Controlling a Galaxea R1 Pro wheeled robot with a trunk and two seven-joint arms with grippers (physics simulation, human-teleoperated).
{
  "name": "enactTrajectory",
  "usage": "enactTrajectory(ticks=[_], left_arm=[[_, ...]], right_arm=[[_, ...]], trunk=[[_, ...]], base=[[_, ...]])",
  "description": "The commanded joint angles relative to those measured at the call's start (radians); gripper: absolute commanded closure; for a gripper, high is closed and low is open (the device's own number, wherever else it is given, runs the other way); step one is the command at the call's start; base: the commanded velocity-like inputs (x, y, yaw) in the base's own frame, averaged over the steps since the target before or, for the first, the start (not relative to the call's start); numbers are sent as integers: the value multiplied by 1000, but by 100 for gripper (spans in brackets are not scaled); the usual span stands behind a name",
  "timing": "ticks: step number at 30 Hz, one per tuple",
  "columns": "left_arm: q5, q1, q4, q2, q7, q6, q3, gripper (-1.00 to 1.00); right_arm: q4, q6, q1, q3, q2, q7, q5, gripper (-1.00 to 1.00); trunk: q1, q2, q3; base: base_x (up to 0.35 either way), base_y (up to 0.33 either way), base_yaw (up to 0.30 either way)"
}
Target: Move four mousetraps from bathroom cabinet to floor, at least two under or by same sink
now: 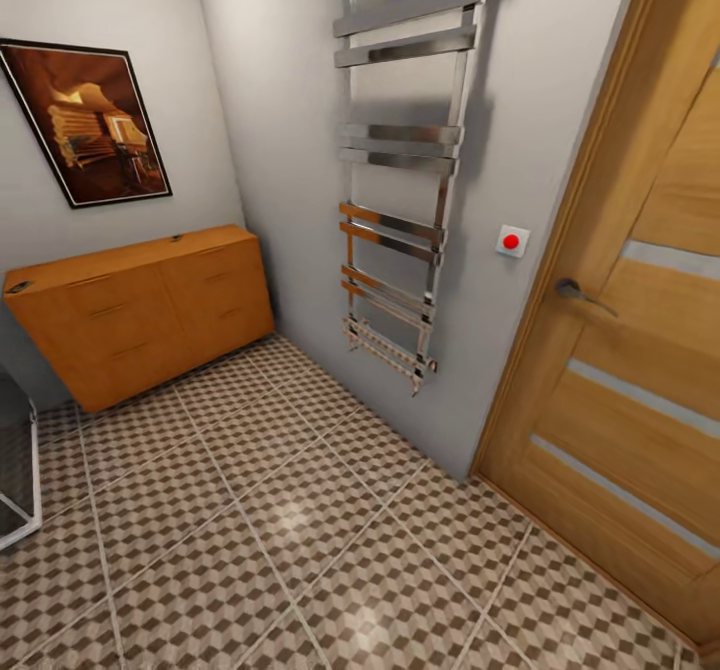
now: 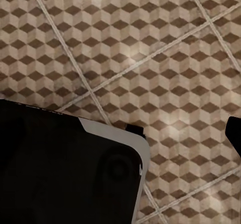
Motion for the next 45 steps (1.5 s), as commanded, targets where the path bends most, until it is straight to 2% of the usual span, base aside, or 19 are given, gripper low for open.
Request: enactTrajectory(ticks=[1,45], left_arm=[[5,-2,4,-1,2,-6,-8,-100],[5,-2,4,-1,3,-6,-8,-100]], right_arm=[[1,-2,-1,5,0,6,-11,-100],[0,-3,-1,5,0,6,-11,-100]], trunk=[[1,-2,-2],[1,-2,-2]], base=[[0,0,255],[0,0,257]])
